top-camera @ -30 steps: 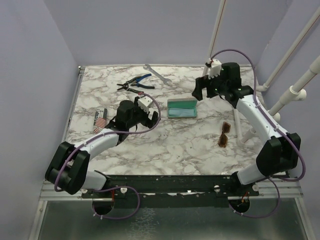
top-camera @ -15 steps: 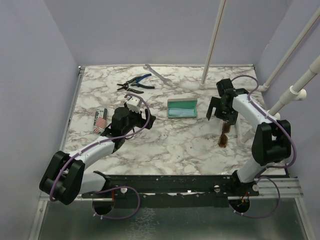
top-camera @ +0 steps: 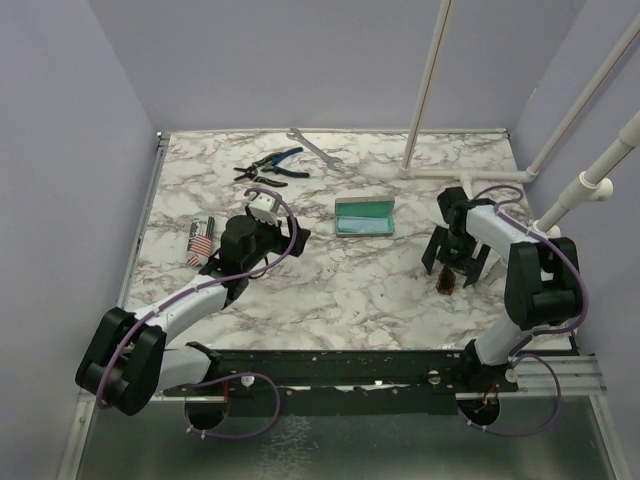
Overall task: Organize the sunglasses
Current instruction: Move the sunglasses to the center of the board.
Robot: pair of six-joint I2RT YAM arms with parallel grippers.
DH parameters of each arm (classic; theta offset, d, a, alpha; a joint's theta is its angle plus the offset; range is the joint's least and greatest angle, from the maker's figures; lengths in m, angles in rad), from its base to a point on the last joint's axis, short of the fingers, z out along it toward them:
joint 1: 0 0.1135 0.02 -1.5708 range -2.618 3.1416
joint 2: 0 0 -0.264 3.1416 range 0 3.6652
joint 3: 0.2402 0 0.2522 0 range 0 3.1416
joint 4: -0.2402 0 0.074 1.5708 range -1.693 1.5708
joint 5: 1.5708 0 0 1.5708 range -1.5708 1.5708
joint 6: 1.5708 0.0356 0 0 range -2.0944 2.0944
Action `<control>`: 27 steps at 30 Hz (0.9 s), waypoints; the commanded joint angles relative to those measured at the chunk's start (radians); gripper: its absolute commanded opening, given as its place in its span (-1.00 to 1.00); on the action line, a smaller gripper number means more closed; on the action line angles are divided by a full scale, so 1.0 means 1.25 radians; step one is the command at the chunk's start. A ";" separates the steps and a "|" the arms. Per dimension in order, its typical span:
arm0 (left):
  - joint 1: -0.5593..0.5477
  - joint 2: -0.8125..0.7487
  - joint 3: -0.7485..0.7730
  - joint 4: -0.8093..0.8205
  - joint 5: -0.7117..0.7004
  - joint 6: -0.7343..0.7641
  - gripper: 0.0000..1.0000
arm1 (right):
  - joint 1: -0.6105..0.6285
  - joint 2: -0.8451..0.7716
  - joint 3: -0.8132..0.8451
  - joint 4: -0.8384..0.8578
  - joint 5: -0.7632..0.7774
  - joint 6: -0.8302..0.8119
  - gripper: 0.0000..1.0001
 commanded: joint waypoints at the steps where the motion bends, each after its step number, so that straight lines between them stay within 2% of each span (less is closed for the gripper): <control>1: 0.006 -0.012 -0.002 0.016 -0.019 0.003 0.71 | -0.031 -0.001 -0.035 0.043 -0.009 0.017 1.00; 5: 0.006 -0.007 0.004 0.016 -0.018 0.007 0.71 | -0.046 -0.005 -0.075 0.098 -0.085 0.008 0.90; 8: 0.007 -0.006 0.005 0.016 -0.017 0.009 0.71 | -0.046 -0.001 -0.085 0.116 -0.117 0.005 0.64; 12: 0.007 -0.004 0.010 0.016 -0.016 0.016 0.69 | -0.047 -0.003 -0.084 0.128 -0.137 0.000 0.18; 16: 0.007 -0.008 0.017 0.024 -0.017 0.032 0.66 | -0.045 0.000 -0.085 0.149 -0.222 0.029 -0.08; 19: 0.007 -0.006 0.019 0.036 -0.016 0.057 0.65 | -0.029 0.000 -0.090 0.170 -0.289 0.092 -0.11; 27: 0.007 0.003 0.020 0.036 -0.015 0.073 0.64 | 0.034 0.013 -0.061 0.234 -0.353 0.284 -0.09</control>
